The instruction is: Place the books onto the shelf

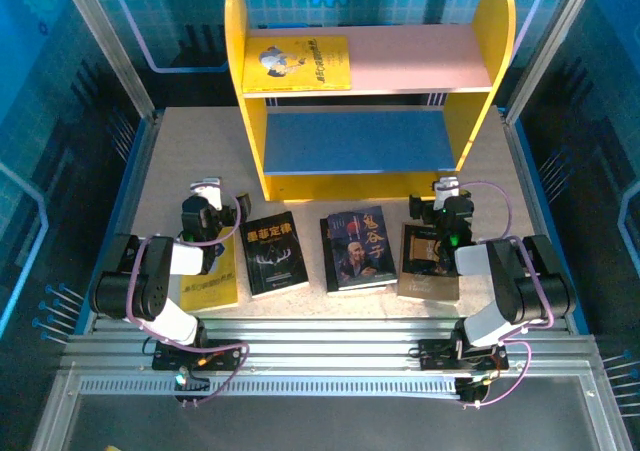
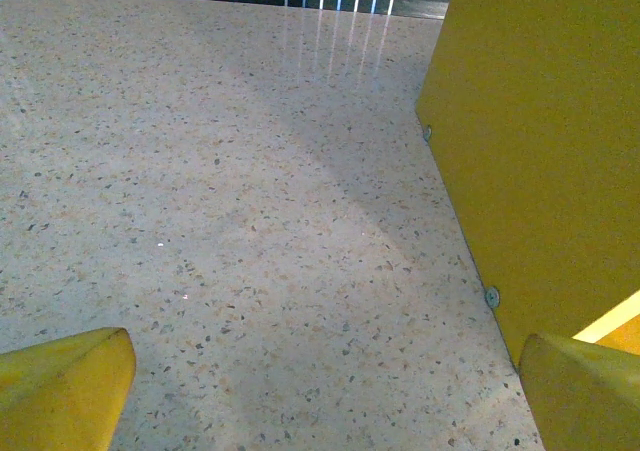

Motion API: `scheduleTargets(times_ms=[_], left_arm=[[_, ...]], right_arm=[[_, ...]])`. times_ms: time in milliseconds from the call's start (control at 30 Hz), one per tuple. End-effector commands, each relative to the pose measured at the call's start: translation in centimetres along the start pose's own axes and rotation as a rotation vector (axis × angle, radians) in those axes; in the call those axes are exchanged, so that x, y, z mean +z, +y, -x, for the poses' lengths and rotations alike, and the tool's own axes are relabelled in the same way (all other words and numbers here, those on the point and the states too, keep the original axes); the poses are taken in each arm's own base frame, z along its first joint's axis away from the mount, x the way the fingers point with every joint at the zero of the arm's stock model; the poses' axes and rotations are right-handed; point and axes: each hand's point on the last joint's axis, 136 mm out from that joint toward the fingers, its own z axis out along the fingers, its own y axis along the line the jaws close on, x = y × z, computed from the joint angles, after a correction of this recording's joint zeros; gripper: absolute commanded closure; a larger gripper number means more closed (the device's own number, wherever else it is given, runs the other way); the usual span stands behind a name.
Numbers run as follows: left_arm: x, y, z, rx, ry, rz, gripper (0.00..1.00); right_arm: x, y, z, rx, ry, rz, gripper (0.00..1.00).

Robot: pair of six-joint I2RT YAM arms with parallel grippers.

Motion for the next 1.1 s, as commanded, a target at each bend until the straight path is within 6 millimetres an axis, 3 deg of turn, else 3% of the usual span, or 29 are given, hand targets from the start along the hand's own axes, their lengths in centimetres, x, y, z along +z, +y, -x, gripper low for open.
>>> scheduleTargets(times_ms=[0, 267, 400, 567, 800, 933, 1067], left_arm=[[0.1, -0.4, 1.0, 0.02, -0.022, -0.016, 0.01], [0.1, -0.4, 1.0, 0.021, -0.022, -0.016, 0.0], [-0.7, -0.2, 2.4, 0.016, -0.022, 0.011, 0.01], [-3.3, 0.2, 7.0, -0.039, -0.054, 0.09, 0.01], [-9.4, -3.1, 15.8, -0.17, -0.174, -0.004, 0.01], [-11.8, -4.4, 18.6, -0.153, -0.191, -0.009, 0.01], [-12.9, -5.0, 19.2, -0.216, -0.056, 0.002, 0.01]], right_arm=[[0.1, 0.1, 0.8, 0.0, -0.032, 0.007, 0.0], [0.1, 0.0, 1.0, 0.001, -0.037, 0.0, 0.0], [-0.6, -0.1, 1.9, -0.002, -0.038, 0.005, 0.0], [-2.6, -0.5, 5.0, -0.014, -0.057, -0.017, 0.0], [-7.9, -0.6, 11.7, 0.011, -0.126, -0.051, 0.0], [-10.0, -0.2, 13.3, 0.068, -0.086, -0.024, 0.0], [-11.3, 0.7, 14.4, 0.078, -0.067, -0.002, 0.0]])
